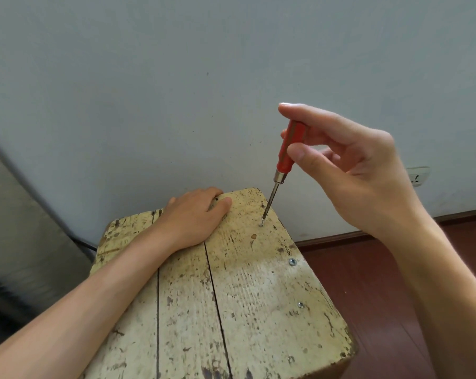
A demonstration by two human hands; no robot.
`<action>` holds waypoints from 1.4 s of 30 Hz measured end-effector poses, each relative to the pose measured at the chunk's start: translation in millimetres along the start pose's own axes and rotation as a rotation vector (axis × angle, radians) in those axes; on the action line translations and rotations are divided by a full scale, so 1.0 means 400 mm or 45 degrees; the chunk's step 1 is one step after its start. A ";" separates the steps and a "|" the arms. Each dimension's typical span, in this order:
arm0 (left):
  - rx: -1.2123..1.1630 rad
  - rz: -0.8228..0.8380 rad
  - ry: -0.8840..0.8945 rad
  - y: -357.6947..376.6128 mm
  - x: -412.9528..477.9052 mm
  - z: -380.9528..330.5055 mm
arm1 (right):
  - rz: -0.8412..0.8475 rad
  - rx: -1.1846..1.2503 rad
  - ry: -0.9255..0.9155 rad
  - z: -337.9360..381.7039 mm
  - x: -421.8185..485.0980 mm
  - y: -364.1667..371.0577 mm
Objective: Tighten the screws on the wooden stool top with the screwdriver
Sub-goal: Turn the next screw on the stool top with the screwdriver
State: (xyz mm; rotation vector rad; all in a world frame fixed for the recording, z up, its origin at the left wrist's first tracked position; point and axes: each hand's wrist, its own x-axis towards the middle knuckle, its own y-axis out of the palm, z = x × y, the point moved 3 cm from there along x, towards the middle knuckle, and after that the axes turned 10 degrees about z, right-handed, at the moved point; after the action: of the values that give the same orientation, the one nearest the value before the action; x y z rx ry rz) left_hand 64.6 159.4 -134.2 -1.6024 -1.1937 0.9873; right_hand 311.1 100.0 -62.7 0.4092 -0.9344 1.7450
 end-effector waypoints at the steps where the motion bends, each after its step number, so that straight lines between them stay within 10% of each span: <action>1: -0.001 0.000 -0.001 0.001 0.000 0.001 | 0.055 0.030 -0.007 0.001 -0.001 -0.005; 42: -0.008 -0.004 0.008 0.000 0.002 0.003 | -0.141 -0.027 -0.004 0.017 0.002 0.012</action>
State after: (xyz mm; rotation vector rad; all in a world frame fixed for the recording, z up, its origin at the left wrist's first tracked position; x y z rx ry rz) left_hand 63.8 160.3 -134.5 -1.6073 -1.1956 0.9766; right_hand 305.2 94.6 -59.8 0.4420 -0.9155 1.6329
